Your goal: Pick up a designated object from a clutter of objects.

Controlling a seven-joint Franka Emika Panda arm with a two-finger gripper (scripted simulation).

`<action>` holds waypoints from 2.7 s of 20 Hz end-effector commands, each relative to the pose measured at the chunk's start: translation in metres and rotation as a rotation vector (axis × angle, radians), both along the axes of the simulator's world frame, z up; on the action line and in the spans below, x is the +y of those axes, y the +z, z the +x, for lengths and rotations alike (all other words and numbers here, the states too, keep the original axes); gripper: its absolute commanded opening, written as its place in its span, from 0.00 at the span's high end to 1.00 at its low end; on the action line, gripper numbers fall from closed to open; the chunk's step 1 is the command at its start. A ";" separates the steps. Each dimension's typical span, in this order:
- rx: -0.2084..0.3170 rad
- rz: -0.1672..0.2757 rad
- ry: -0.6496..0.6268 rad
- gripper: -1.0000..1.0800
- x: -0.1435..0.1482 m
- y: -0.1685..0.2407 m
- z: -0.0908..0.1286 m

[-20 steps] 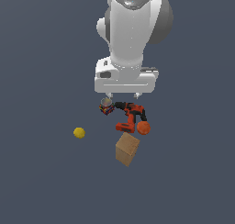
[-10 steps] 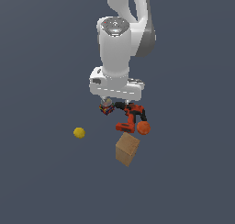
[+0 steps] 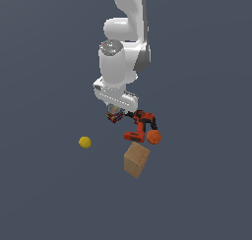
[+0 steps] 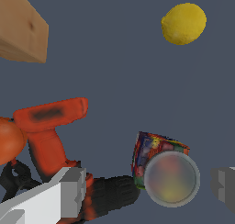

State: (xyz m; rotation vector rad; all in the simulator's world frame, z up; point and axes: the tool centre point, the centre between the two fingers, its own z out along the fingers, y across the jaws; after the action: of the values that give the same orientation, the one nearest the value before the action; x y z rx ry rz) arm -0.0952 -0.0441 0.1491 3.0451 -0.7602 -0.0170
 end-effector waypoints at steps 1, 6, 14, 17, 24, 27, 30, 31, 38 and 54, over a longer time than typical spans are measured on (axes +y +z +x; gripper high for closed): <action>-0.004 0.000 -0.065 0.04 -0.007 -0.013 -0.015; -0.008 -0.001 -0.158 0.04 -0.015 -0.030 -0.037; -0.011 -0.001 -0.223 0.04 -0.020 -0.041 -0.054; -0.010 -0.001 -0.219 0.04 -0.020 -0.041 -0.053; -0.010 -0.002 -0.220 0.04 -0.020 -0.054 -0.054; -0.011 -0.002 -0.221 0.04 -0.020 -0.066 -0.054; -0.011 -0.002 -0.222 0.04 -0.020 -0.078 -0.055; -0.011 -0.002 -0.223 0.04 -0.020 -0.081 -0.055; -0.011 -0.002 -0.224 0.04 -0.020 -0.091 -0.054; -0.012 -0.001 -0.223 1.00 -0.019 -0.088 -0.053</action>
State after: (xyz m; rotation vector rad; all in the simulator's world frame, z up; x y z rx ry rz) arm -0.1499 -0.0636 0.0595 2.9439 -1.0960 -0.0031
